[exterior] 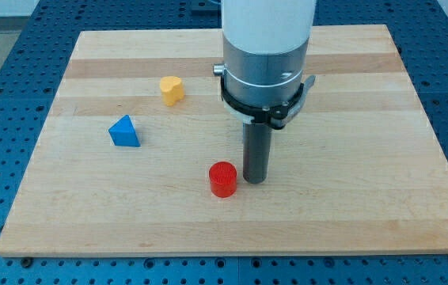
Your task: Move the red circle towards blue triangle
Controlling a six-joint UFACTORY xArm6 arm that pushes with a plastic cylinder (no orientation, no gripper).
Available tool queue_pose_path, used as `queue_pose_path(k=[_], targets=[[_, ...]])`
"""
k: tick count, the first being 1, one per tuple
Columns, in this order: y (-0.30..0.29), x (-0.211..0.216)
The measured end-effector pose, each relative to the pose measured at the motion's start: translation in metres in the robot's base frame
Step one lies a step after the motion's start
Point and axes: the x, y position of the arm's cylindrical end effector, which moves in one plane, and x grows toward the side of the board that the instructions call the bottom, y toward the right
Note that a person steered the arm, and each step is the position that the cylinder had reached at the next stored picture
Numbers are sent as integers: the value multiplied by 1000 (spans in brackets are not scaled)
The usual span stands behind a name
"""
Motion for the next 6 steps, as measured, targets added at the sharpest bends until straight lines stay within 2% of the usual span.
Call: queue_pose_path(k=[3,5,6], targets=[[-39,15],[-42,57],[-59,52]])
